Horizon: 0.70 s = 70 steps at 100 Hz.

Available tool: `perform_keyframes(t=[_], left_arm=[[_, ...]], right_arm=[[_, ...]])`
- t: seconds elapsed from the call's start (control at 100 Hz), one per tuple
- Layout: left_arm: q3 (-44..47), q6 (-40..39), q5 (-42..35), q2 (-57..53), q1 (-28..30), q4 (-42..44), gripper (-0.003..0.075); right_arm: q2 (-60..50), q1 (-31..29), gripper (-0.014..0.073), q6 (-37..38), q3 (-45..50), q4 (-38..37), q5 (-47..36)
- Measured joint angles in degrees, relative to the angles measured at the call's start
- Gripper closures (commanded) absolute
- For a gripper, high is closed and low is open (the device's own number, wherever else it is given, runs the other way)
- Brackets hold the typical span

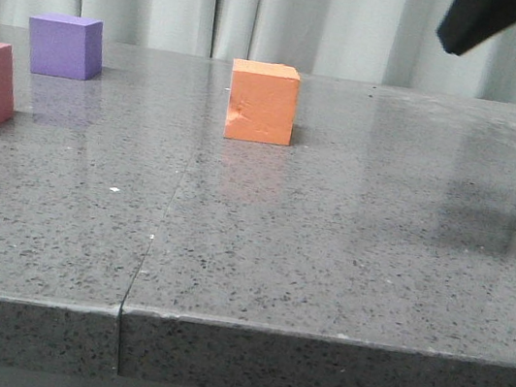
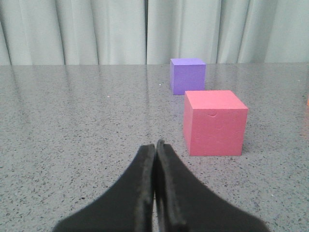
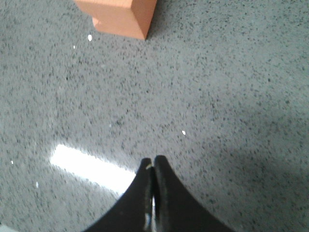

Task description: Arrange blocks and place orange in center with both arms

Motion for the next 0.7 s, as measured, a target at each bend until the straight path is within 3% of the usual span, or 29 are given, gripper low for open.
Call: perform_keyframes(t=[0.7], left_arm=[[0.0,0.0,-1.55,0.0,0.0,0.0,0.0741]], right_arm=[[-31.17,0.0,0.0661,-2.03,31.56,-1.94,-13.05]])
